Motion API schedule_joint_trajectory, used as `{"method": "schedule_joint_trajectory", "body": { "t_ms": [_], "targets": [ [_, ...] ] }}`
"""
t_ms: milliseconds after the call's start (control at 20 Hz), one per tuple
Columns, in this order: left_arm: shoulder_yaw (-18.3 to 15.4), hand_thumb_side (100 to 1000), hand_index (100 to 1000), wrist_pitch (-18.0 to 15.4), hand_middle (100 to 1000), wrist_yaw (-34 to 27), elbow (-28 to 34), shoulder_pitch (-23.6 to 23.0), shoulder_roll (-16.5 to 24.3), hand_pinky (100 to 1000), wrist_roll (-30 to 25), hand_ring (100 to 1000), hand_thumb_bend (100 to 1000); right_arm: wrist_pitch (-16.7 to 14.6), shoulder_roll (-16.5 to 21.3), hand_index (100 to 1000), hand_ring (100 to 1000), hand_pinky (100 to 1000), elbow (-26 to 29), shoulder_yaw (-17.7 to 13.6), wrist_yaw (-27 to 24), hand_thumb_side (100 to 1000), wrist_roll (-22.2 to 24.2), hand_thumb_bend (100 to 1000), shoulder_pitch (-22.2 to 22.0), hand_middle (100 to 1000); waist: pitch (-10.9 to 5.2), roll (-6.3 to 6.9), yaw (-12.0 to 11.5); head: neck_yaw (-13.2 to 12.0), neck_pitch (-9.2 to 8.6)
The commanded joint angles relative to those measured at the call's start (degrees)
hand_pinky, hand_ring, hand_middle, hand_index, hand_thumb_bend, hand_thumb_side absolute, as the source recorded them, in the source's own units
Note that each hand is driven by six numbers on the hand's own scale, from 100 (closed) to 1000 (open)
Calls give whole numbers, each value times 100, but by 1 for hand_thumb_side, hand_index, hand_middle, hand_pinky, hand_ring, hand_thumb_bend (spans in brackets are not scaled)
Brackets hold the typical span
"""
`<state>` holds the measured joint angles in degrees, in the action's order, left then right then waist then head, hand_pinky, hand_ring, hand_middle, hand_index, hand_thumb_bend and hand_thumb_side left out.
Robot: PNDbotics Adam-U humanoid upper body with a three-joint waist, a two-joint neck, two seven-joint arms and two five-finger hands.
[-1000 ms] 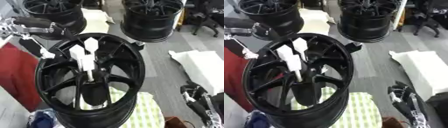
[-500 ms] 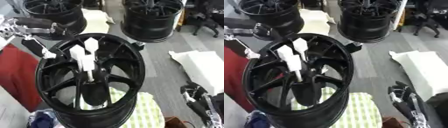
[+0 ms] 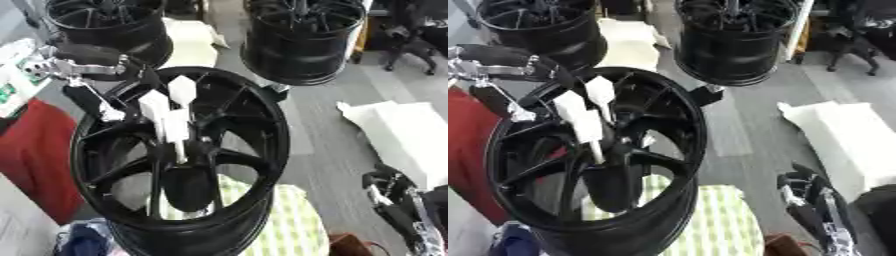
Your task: Pull the pin out of the wheel hub.
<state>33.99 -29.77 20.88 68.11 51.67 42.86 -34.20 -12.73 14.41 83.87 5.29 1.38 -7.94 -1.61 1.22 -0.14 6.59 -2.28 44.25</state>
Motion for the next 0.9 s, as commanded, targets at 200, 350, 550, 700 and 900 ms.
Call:
{"method": "schedule_joint_trajectory", "body": {
  "t_ms": [200, 350, 550, 700, 900],
  "targets": [
    [-92, 334, 921, -1960, 902, 227, -265, 232, -91, 908, -1777, 888, 224, -18, 82, 831, 675, 687, 69, -20, 21, 425, 9, 268, 32, 679, -77, -7, 25, -18, -14],
    [-83, 332, 920, -2034, 898, 264, -361, 254, -144, 904, -1777, 885, 226, -16, 82, 831, 674, 687, 66, -19, 20, 425, 10, 268, 32, 679, -76, -9, 37, -28, -14],
    [-69, 327, 918, -2105, 891, 276, -457, 280, -207, 899, -1777, 883, 226, -17, 81, 831, 674, 687, 67, -13, 21, 426, 17, 267, 41, 679, -73, -10, 49, -40, -14],
    [-39, 325, 917, -2139, 889, 264, -517, 287, -243, 896, -1777, 881, 227, -17, 78, 831, 674, 687, 66, -10, 21, 426, 22, 267, 42, 679, -72, -9, 64, -47, -14],
    [19, 323, 917, -2195, 885, 269, -589, 300, -301, 892, -1777, 879, 231, -20, 74, 831, 674, 687, 66, -5, 20, 426, 26, 266, 48, 679, -68, -6, 85, -58, -14]
  ]
}}
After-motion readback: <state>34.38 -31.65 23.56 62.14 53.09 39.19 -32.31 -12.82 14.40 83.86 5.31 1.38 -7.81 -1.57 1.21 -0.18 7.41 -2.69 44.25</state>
